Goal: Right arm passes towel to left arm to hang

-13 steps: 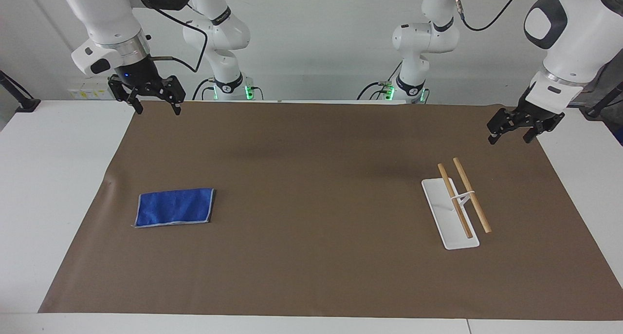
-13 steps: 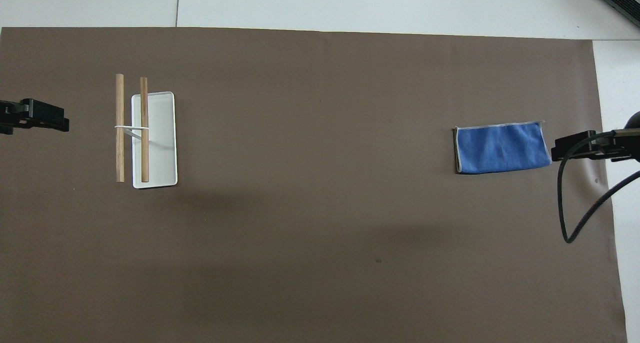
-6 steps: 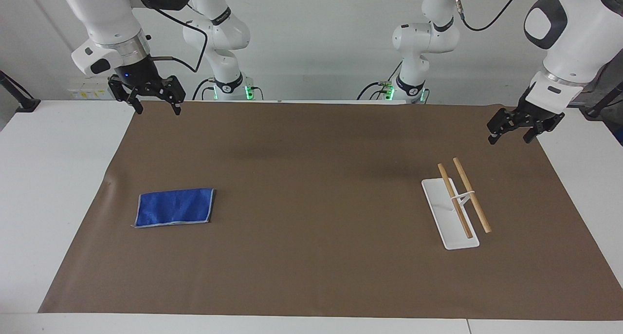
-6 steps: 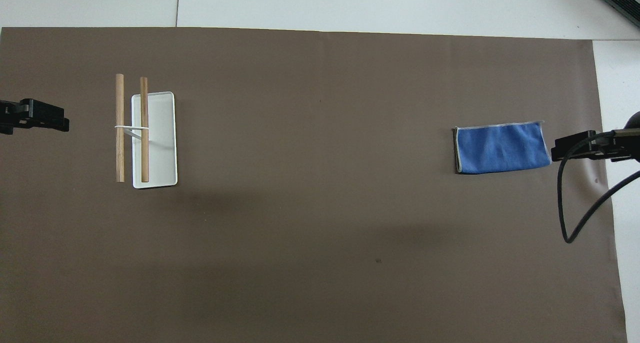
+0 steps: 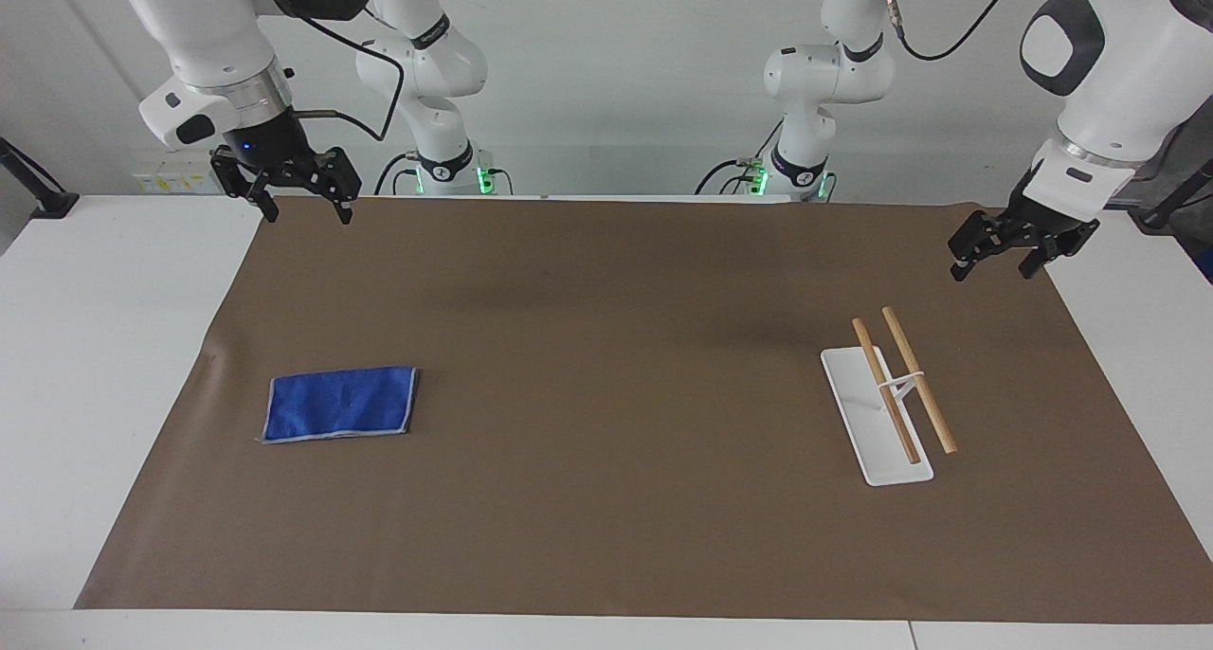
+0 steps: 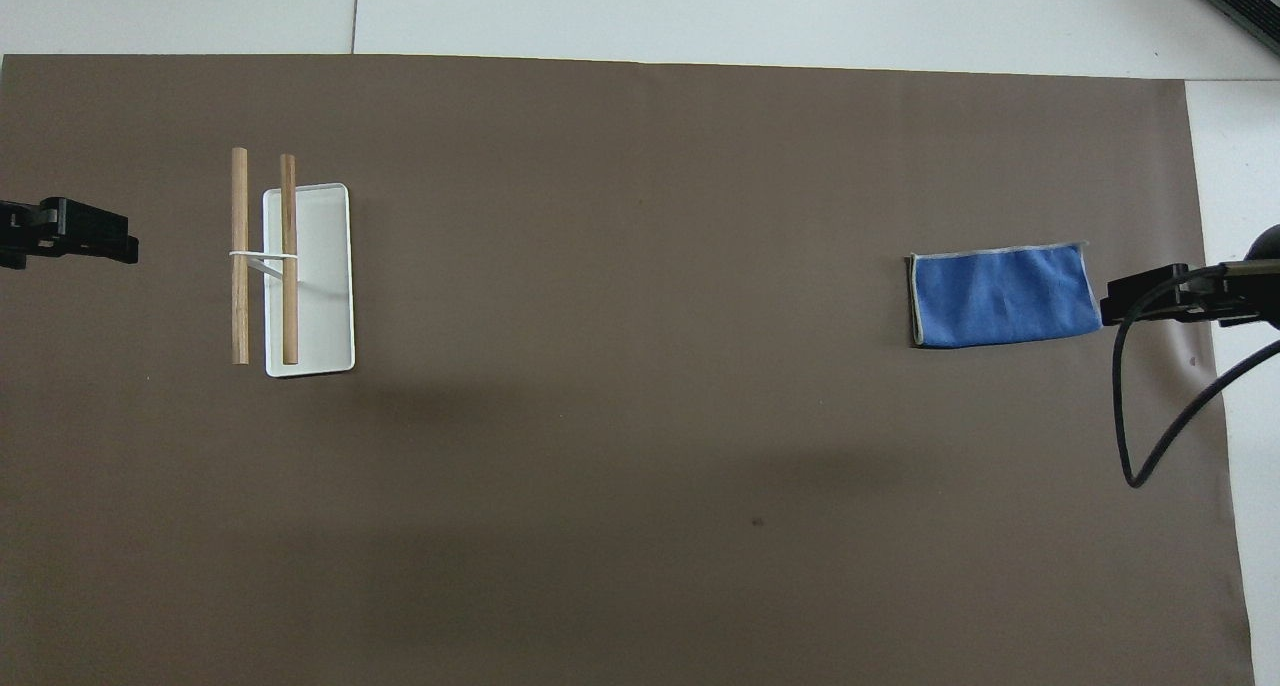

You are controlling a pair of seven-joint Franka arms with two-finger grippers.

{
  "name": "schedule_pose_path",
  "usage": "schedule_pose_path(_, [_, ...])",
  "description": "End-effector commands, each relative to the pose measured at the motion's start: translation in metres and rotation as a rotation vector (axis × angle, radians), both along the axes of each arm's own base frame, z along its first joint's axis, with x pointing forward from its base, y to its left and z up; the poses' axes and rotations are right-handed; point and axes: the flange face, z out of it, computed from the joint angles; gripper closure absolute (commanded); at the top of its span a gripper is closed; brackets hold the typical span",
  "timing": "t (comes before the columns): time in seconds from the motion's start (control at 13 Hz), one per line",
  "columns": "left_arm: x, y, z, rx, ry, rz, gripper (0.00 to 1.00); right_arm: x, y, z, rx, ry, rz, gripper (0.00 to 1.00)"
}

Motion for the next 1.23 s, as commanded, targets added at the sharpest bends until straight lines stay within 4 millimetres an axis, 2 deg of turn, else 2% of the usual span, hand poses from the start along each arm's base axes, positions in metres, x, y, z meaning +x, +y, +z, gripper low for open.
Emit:
schedule_pose_path(0.0, [-0.006,0.001,0.003,-0.012,-0.001,-0.007,0.0,-0.006,-0.012,-0.028,0.013,-0.027,-0.017,0.0])
schedule_pose_path(0.38, [-0.006,0.001,0.003,-0.012,0.0,-0.007,0.0,0.008,-0.031,-0.108,0.006,-0.073,0.007,0.0])
schedule_pose_path(0.62, [-0.006,0.001,0.003,-0.012,0.0,-0.007,0.0,0.024,-0.052,-0.161,0.002,-0.081,0.031,0.0])
schedule_pose_path(0.92, [-0.006,0.001,0.003,-0.012,0.0,-0.007,0.0,0.037,-0.06,-0.234,0.002,-0.1,0.032,0.0])
schedule_pose_path(1.15, [-0.006,0.002,0.003,-0.01,0.0,-0.007,0.0,0.047,-0.065,-0.272,0.0,-0.125,0.025,0.0])
